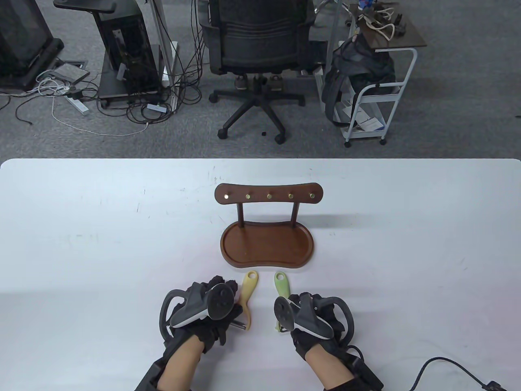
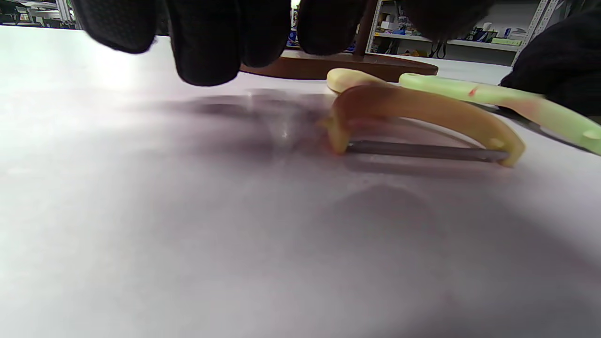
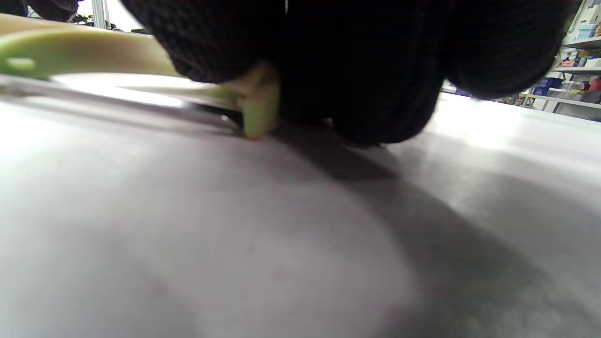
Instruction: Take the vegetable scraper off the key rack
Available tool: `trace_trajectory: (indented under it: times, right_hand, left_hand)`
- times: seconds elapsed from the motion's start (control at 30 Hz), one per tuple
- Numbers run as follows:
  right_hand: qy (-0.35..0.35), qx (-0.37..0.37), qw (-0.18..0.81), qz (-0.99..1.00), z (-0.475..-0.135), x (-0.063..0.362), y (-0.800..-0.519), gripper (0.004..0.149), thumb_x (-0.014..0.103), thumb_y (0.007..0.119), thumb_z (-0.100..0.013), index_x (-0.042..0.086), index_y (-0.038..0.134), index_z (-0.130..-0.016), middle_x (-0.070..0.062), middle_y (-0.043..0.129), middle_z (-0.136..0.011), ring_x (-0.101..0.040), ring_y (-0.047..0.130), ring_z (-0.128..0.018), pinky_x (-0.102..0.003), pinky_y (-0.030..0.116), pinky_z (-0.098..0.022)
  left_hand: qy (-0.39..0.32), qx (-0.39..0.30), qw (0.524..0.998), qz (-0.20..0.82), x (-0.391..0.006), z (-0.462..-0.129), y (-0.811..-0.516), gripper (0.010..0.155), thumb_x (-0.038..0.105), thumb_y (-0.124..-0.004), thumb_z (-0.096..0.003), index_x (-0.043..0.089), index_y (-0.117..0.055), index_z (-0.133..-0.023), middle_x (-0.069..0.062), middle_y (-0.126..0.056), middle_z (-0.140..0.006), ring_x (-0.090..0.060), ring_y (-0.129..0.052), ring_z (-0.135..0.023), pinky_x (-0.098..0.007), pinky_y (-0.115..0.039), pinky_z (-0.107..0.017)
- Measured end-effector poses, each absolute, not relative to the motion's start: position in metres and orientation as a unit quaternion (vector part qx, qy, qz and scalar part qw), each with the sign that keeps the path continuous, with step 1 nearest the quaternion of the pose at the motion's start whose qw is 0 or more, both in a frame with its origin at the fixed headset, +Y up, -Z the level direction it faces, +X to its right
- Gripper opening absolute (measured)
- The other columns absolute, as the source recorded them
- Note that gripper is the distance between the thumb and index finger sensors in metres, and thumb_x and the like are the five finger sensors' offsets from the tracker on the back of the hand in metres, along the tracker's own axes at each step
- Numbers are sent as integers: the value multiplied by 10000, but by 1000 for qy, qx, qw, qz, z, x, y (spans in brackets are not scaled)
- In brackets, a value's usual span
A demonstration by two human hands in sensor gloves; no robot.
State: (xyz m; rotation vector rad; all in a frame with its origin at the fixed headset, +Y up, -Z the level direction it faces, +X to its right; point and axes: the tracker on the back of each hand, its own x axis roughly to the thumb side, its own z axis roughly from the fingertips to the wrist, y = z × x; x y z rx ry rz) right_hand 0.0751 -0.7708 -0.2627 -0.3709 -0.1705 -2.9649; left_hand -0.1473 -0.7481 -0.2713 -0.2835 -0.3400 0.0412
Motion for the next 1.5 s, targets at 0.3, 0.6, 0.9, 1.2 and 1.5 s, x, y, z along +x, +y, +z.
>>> trace_trajectory:
  times: [0.3,0.6,0.9,1.2,1.5]
  right_hand:
    - [-17,-93,-53,-994,-263,98,-741,609,436,747,-407,105,731,-918,-190,829,-800,-350,917,-601,-589,722,-477]
    - [-34,-87,-142,-985,-271,121,-739,721,478,748,-411,189,549,-1041,-246,545,-1033,-472,667,-891,-641,622,-562]
    - [-39,-84,-143,-985,-270,125,-737,747,491,741,-415,223,483,-1063,-246,459,-1067,-488,593,-932,-653,593,-581]
    - [-75,-92,-150,-982,-269,121,-741,735,494,728,-421,212,499,-1061,-253,464,-1062,-490,600,-924,-650,596,-578]
    - [-87,-107,-145,-980,-266,114,-744,733,496,719,-425,216,490,-1062,-253,453,-1065,-492,591,-928,-651,590,-582]
  left_hand:
    - [-165,-118,979,22,-149,-273,-746,729,582,-651,-495,216,-552,-1117,-169,-598,-1149,-445,-752,-949,-717,-579,-670]
    - [-165,-90,982,30,-148,-274,-746,746,598,-648,-491,232,-517,-1129,-163,-556,-1169,-455,-699,-988,-733,-542,-685]
    - [-167,-90,982,24,-147,-275,-748,771,623,-634,-485,242,-484,-1138,-158,-512,-1188,-464,-651,-1019,-742,-522,-691]
    - [-166,-101,981,15,-146,-274,-749,781,636,-625,-481,238,-486,-1139,-166,-526,-1182,-467,-667,-1006,-740,-531,-686]
    - [-165,-95,982,14,-146,-272,-749,781,634,-626,-480,235,-492,-1138,-168,-535,-1178,-466,-674,-1002,-738,-534,-685]
